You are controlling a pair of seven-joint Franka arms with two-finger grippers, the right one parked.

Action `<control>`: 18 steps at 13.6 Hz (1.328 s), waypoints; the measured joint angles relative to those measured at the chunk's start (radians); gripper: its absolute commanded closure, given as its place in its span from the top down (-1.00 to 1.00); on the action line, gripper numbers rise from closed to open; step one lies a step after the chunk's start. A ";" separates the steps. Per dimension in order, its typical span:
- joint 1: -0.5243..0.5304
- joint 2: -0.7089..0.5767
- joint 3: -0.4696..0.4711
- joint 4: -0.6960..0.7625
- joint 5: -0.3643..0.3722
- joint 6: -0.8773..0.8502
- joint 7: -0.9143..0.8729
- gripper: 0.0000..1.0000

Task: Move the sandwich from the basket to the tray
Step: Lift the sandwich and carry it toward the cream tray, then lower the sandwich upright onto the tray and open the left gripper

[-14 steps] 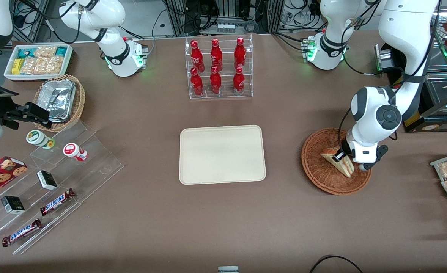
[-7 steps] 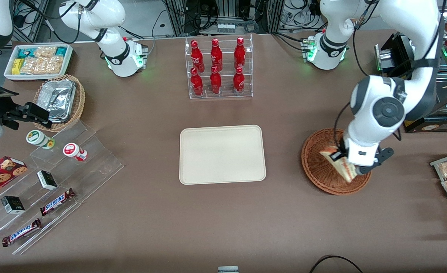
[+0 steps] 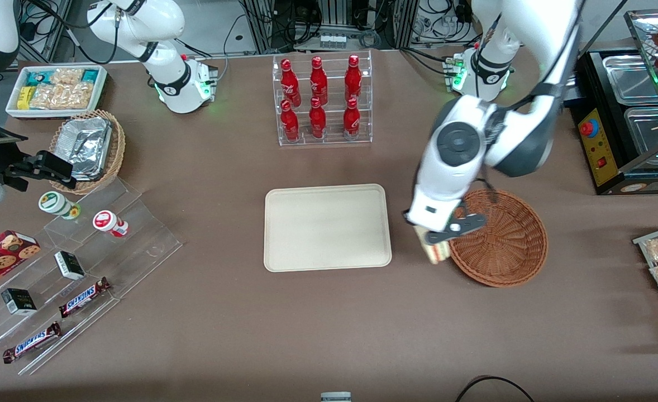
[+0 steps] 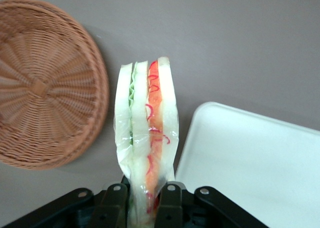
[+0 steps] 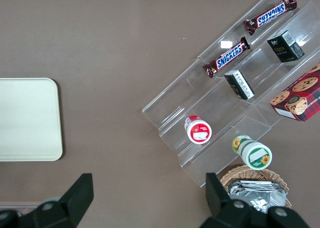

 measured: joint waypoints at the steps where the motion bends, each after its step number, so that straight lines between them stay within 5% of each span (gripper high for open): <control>1: -0.029 0.032 0.000 0.025 0.000 0.001 0.000 -1.00; 7: -0.174 0.228 -0.001 0.185 0.000 0.055 -0.001 -1.00; 17: -0.319 0.374 -0.001 0.200 0.000 0.232 -0.001 -1.00; 18: -0.324 0.383 -0.001 0.201 0.000 0.234 -0.001 -0.87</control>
